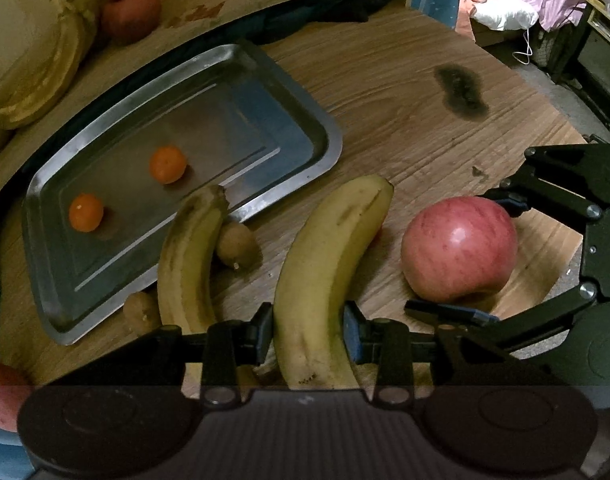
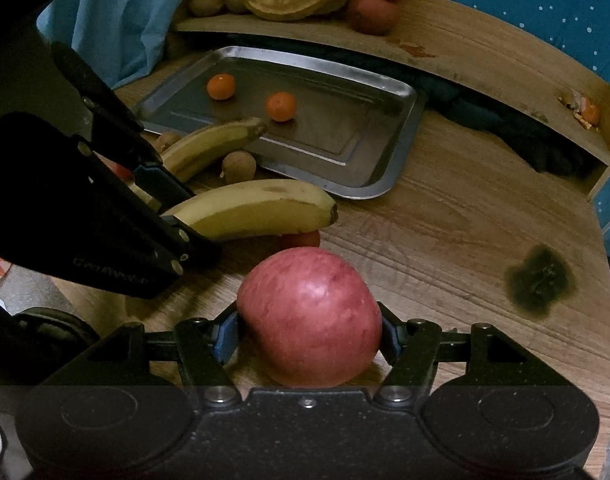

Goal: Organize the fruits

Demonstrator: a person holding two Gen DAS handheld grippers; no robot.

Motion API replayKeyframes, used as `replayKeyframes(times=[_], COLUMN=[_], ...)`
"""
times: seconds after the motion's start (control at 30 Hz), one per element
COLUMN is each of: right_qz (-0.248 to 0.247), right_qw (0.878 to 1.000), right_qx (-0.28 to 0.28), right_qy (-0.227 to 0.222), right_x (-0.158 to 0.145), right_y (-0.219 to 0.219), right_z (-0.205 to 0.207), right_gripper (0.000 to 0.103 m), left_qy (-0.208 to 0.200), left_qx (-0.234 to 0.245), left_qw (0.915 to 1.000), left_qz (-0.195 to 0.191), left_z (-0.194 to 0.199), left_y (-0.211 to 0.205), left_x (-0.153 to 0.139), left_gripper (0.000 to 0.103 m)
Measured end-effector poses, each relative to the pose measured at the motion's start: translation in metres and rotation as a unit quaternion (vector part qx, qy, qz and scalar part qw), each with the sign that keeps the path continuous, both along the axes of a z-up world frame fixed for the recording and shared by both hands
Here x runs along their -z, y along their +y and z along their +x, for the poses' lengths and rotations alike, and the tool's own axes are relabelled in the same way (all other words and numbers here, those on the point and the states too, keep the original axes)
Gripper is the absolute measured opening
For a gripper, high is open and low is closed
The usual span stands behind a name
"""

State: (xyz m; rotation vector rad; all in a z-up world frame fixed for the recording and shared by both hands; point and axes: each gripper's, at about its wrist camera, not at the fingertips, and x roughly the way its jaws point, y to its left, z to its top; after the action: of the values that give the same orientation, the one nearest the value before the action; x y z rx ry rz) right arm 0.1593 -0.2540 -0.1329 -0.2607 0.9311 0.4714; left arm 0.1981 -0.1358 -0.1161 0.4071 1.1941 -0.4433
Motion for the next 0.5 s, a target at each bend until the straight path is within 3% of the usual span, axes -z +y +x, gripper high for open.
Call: replayKeyframes(times=[0.5], right_qz=[0.005], right_qw=[0.999], right_qx=[0.021], right_qy=[-0.031], right_x=[-0.0097], right_y=[-0.0067], right_z=[-0.0015], right_gripper=[0.067], left_qy=[-0.015], left_qx=[-0.012], left_qw=[0.9998], left_qz=[-0.01], left_z=[0.0024], left_y=[0.0033], left_x=[-0.0092], left_gripper=[0.04])
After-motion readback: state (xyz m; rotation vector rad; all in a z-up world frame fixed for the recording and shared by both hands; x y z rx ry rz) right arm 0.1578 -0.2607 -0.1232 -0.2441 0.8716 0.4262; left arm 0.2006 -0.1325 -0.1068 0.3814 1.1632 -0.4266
